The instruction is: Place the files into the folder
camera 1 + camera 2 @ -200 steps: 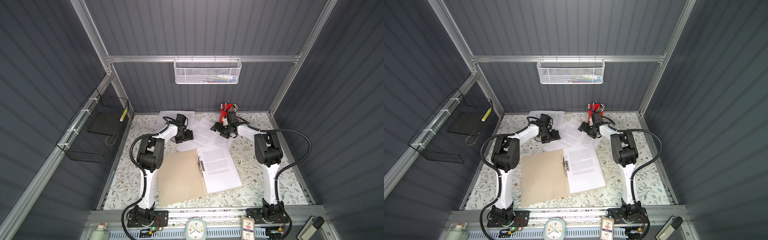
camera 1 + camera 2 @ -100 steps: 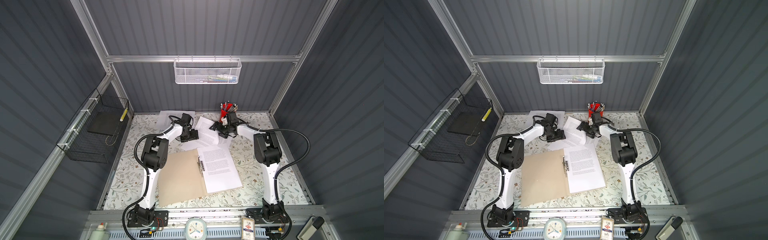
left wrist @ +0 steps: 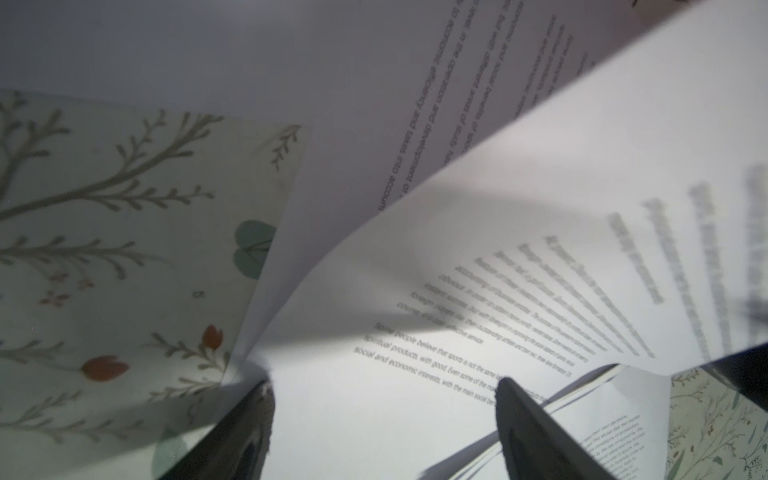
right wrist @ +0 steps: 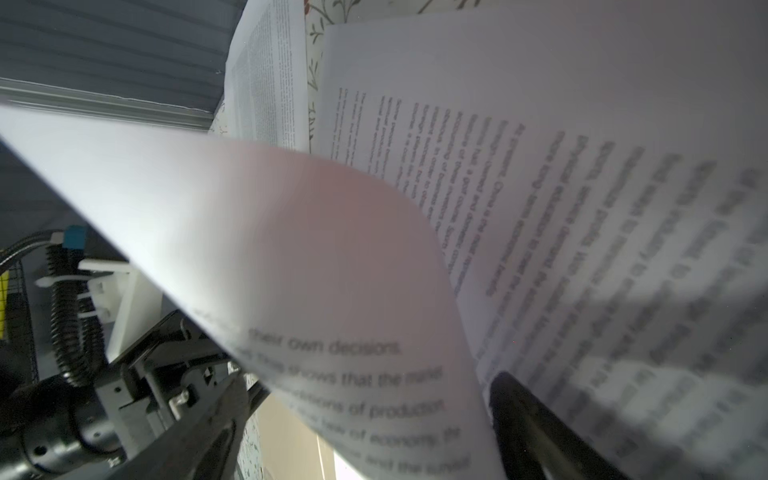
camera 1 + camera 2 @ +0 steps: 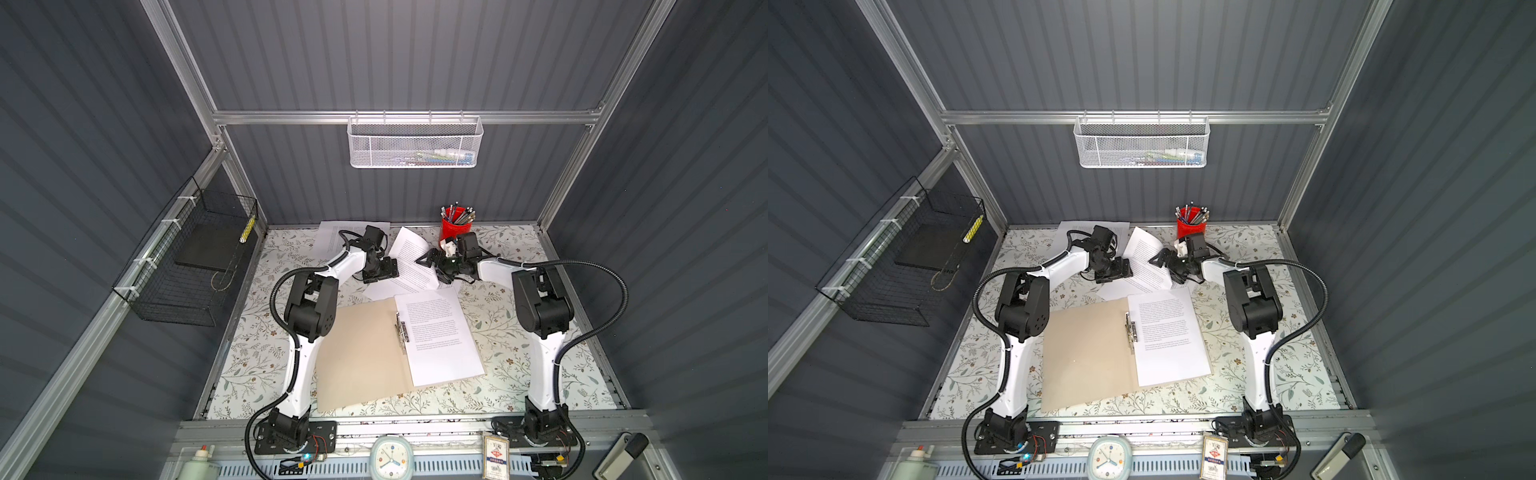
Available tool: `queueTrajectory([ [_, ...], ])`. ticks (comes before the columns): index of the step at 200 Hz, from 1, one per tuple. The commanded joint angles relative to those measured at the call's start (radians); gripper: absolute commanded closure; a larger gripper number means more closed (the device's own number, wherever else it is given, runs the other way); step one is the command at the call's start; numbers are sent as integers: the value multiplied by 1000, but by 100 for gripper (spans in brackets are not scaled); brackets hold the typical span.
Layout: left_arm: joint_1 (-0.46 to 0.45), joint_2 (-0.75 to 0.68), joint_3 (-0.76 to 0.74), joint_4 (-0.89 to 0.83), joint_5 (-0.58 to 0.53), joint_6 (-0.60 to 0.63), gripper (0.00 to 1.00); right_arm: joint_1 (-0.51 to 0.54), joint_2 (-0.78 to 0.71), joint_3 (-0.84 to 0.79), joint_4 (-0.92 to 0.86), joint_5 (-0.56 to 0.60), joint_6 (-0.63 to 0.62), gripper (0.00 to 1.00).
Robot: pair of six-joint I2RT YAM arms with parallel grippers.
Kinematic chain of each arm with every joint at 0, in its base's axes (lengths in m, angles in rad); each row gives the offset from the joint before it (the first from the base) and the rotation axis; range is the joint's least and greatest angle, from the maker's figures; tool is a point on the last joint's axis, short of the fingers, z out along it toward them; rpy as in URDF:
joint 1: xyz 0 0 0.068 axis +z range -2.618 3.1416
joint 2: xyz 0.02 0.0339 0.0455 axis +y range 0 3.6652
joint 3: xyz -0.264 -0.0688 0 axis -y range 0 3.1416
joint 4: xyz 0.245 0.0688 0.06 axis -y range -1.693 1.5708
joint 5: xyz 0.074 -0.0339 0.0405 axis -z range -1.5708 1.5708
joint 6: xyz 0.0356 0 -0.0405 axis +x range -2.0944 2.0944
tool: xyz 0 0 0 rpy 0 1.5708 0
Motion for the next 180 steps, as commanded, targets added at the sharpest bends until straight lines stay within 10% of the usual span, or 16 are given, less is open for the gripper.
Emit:
queueTrajectory([
  [1, 4, 79, -41, -68, 6, -20, 16, 2, -37, -46, 72, -46, 20, 9],
  [78, 15, 63, -75, -58, 7, -20, 16, -4, -58, -125, 105, -43, -20, 20],
  [180, 22, -14, -82, -53, 51, -14, 15, 1, -47, -105, 78, 167, -118, 73],
])
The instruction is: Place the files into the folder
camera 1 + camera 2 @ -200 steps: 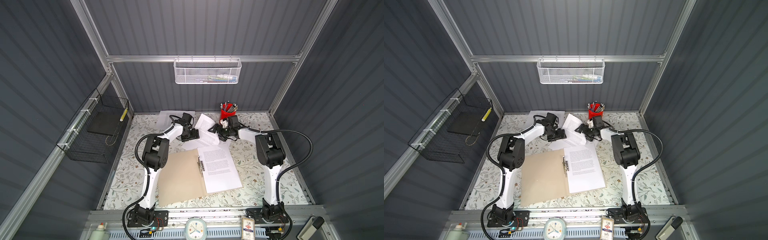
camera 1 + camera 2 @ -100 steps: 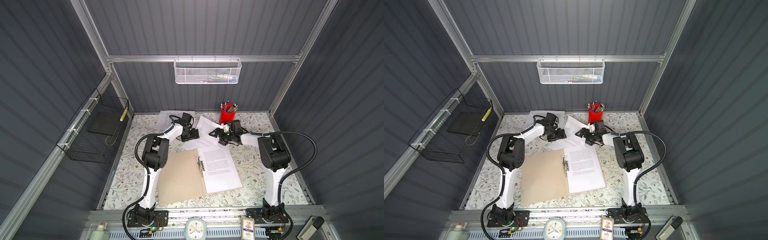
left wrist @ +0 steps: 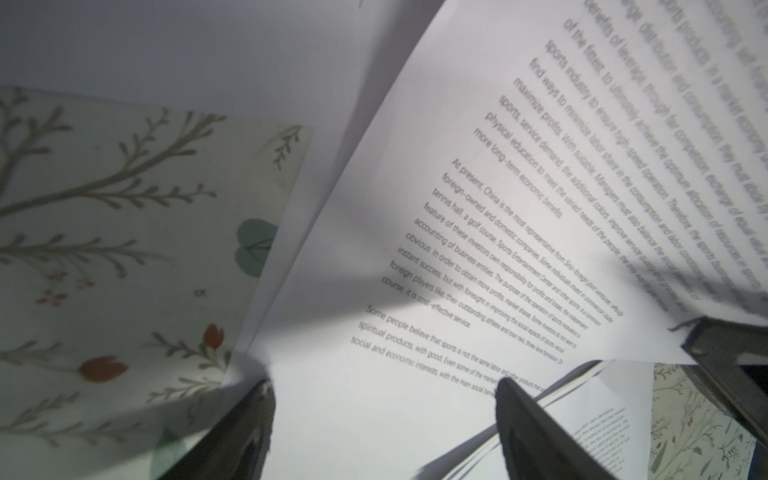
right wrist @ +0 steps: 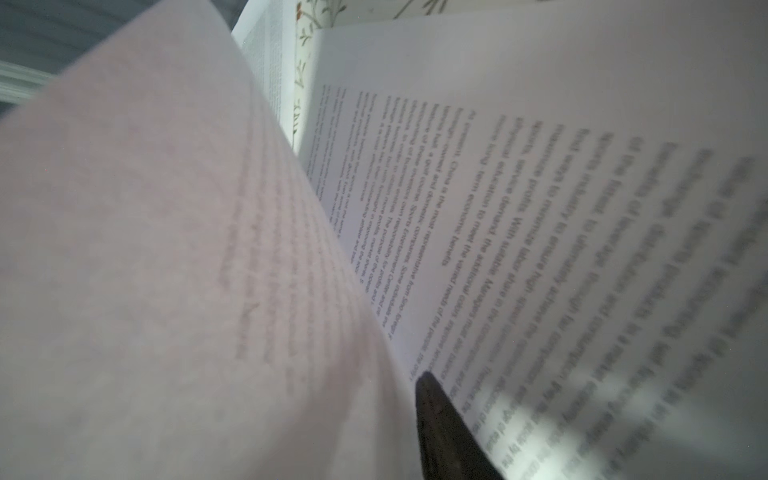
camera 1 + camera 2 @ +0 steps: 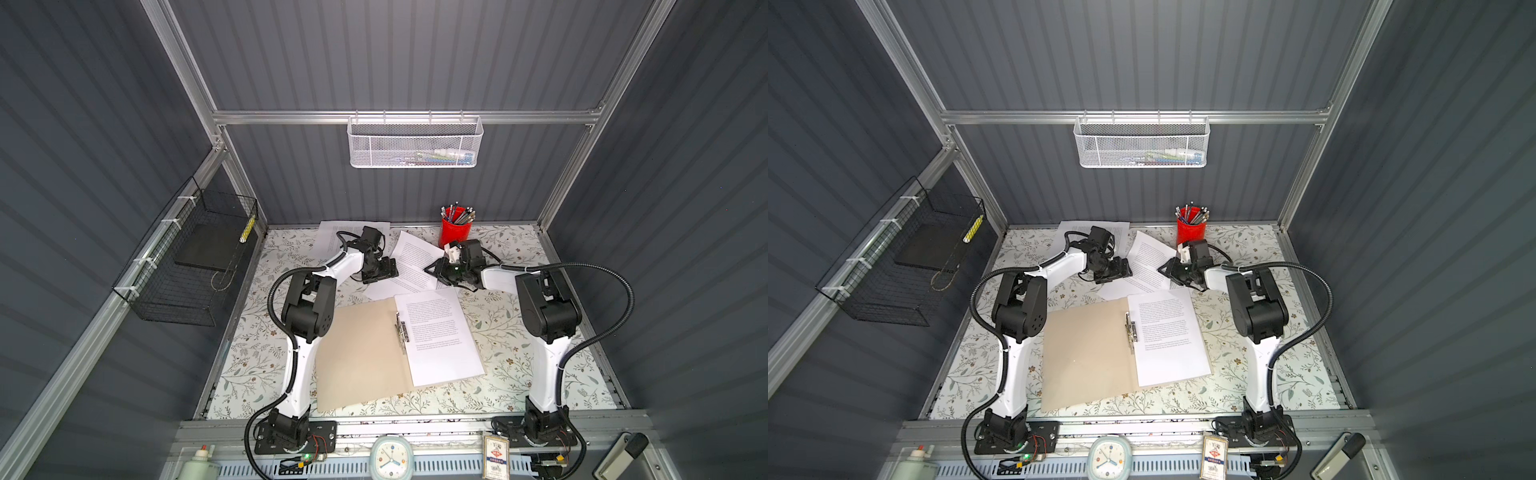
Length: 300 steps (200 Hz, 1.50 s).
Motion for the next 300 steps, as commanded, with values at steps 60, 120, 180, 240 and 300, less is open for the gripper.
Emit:
queueTrajectory([
  [60, 13, -131, 31, -159, -48, 24, 6, 10, 16, 125, -64, 159, -97, 100],
  [120, 13, -466, -152, -74, -229, 55, 0, 29, -123, 226, -104, 97, -199, 100],
  [180, 13, -713, -346, -66, -286, 110, 0, 80, -290, 307, -324, -26, -275, 100],
  [240, 13, -864, -507, -103, -298, 167, 0, 73, -506, 252, -595, -244, -309, 100],
  [300, 15, -1010, -636, -73, -235, 178, 0, 39, -780, 38, -858, -373, -342, 100],
])
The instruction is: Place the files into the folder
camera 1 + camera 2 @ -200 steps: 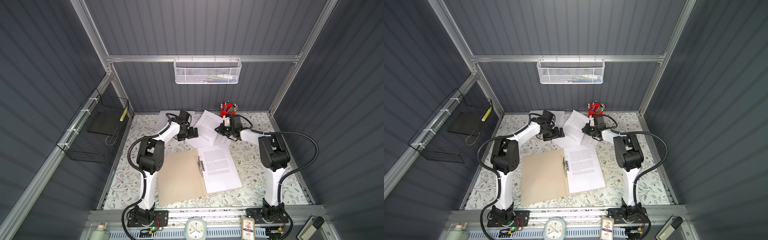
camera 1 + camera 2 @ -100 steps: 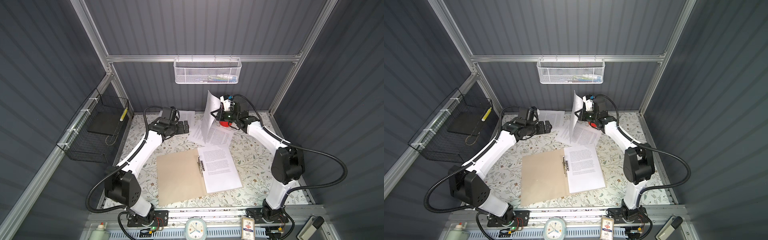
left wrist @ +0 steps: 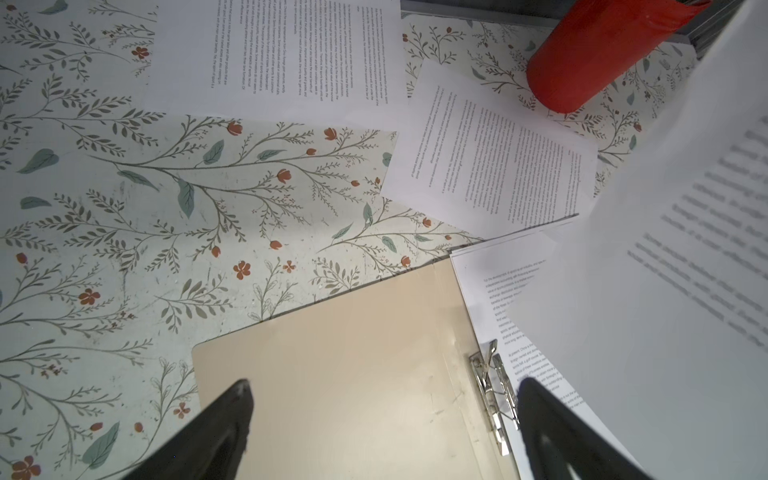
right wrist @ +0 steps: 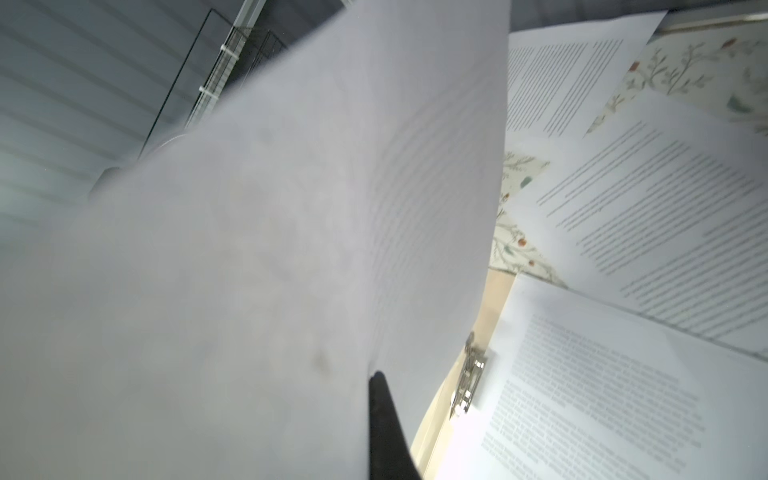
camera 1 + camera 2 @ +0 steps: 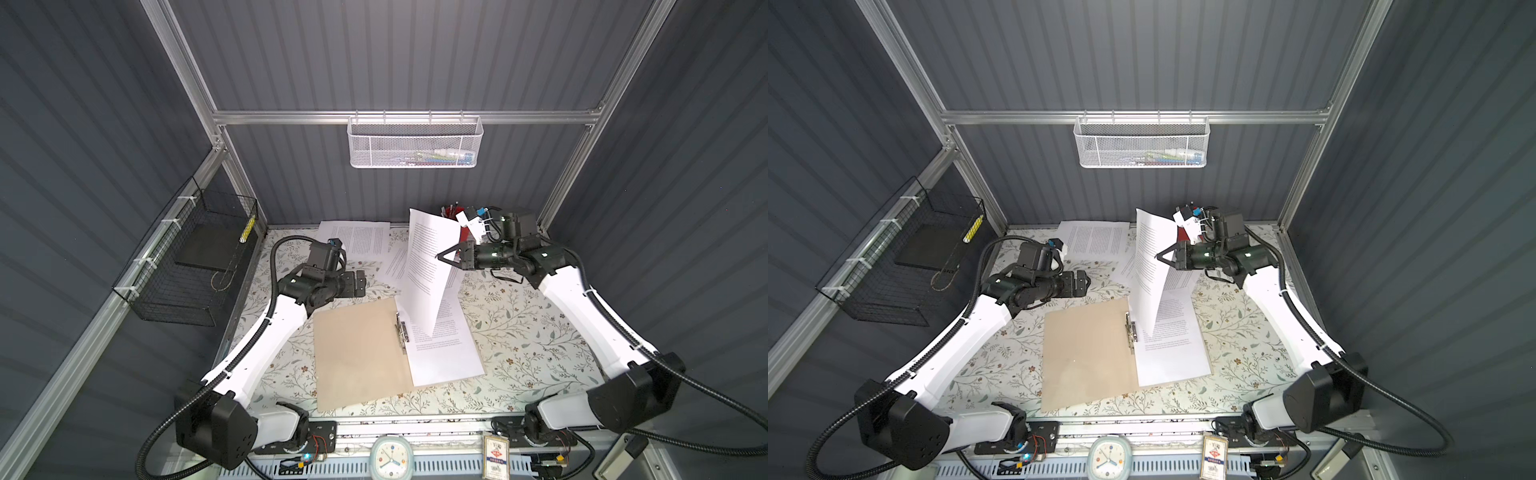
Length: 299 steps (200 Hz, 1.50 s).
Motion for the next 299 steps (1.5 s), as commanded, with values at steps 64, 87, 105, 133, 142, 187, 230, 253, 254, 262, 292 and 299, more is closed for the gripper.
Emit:
queueTrajectory([
  [64, 7, -97, -30, 23, 152, 17, 0, -12, -43, -128, -516, 521, -210, 100],
  [87, 7, -119, -37, 34, 187, 11, 0, -11, 81, -121, -504, 752, -262, 100],
  [105, 7, -131, -39, 34, 199, 8, 0, -11, 187, -107, -449, 789, -321, 100],
  [133, 7, -155, -48, 43, 201, 1, 0, 0, 318, -53, -399, 798, -380, 100],
  [142, 6, -158, -50, 44, 204, 1, 0, 5, 340, -44, -381, 804, -398, 100],
  [187, 6, -175, -82, 30, 210, 5, 0, 46, 350, -51, -251, 793, -466, 100],
  [230, 5, -183, -152, -15, 180, 22, 0, 89, 391, -40, -227, 749, -531, 100],
  [253, 7, -171, -147, -4, 193, 23, 0, 106, 412, -41, -228, 746, -566, 100],
  [254, 7, -170, -147, -4, 194, 24, 0, 106, 414, -40, -229, 746, -566, 100],
  [262, 7, -164, -143, -8, 196, 24, 0, 109, 423, -36, -239, 746, -573, 100],
  [292, 7, -158, -147, -14, 190, 27, 0, 120, 426, -43, -246, 750, -596, 100],
  [299, 7, -159, -148, -12, 190, 28, 0, 123, 426, -43, -246, 748, -598, 100],
])
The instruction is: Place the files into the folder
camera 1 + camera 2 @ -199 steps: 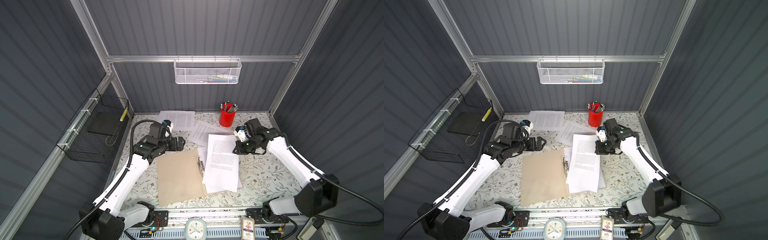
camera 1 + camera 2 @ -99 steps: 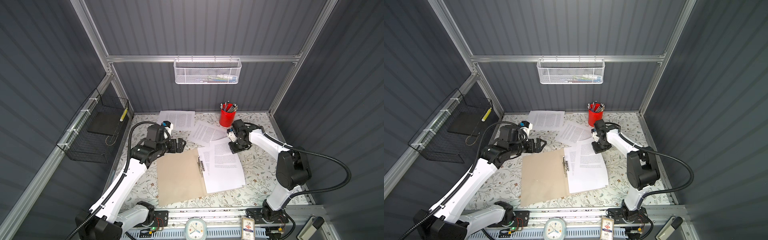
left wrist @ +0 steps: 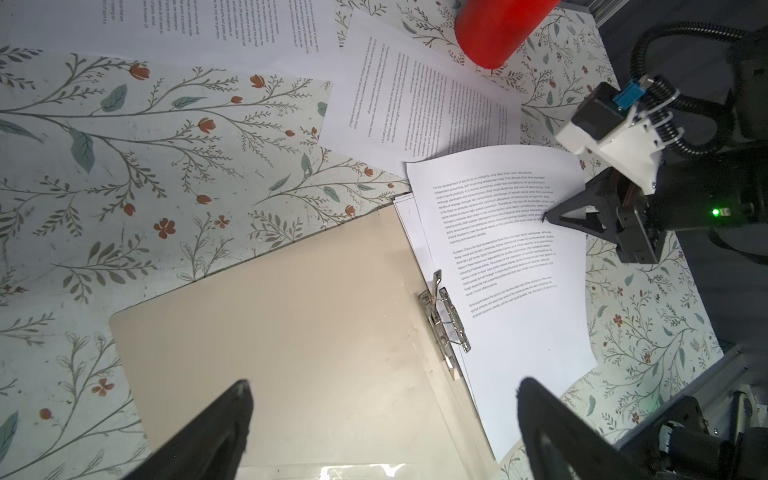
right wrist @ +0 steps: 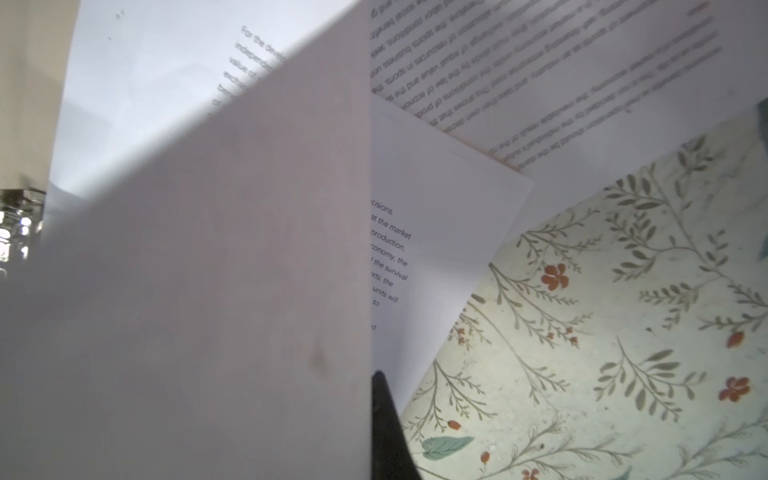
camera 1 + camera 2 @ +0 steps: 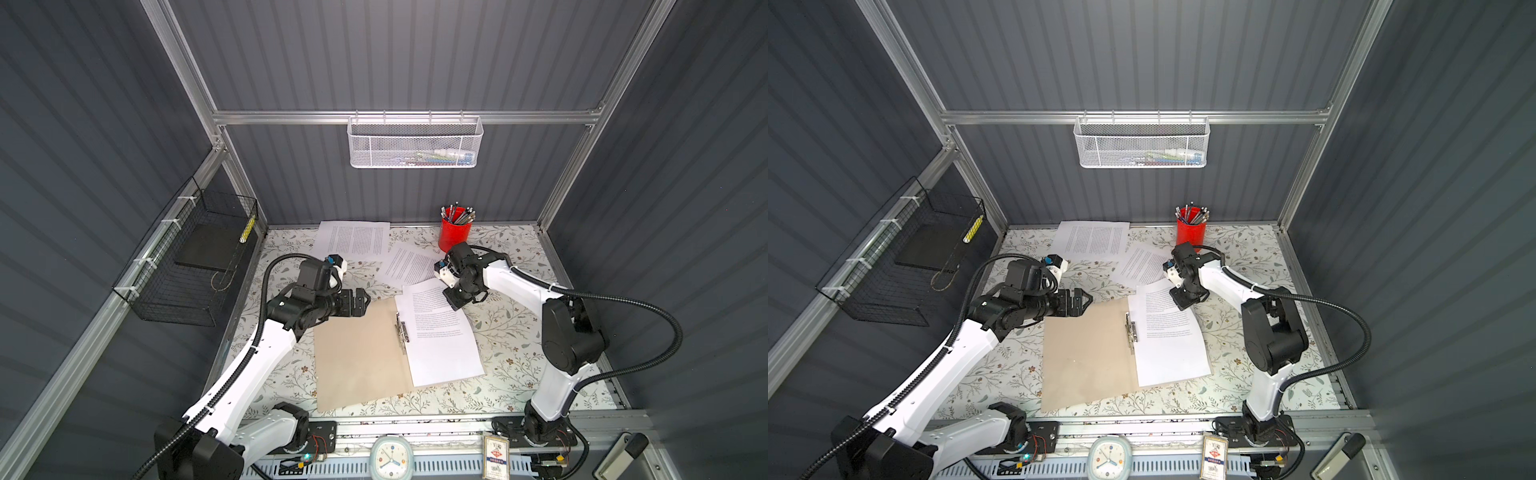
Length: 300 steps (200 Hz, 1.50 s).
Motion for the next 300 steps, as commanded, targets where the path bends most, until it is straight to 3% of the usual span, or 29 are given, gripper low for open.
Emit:
queueTrajectory([
  [1, 7, 0, -1, -15, 4, 23, 0, 10, -3, 17, -23, -10, -44, 100],
  [152, 7, 3, -5, -13, 15, 25, 0, 29, -94, -85, -21, -33, -106, 100],
  [300, 7, 11, -6, -12, 13, 24, 0, 28, -51, -72, -3, -85, -102, 100],
])
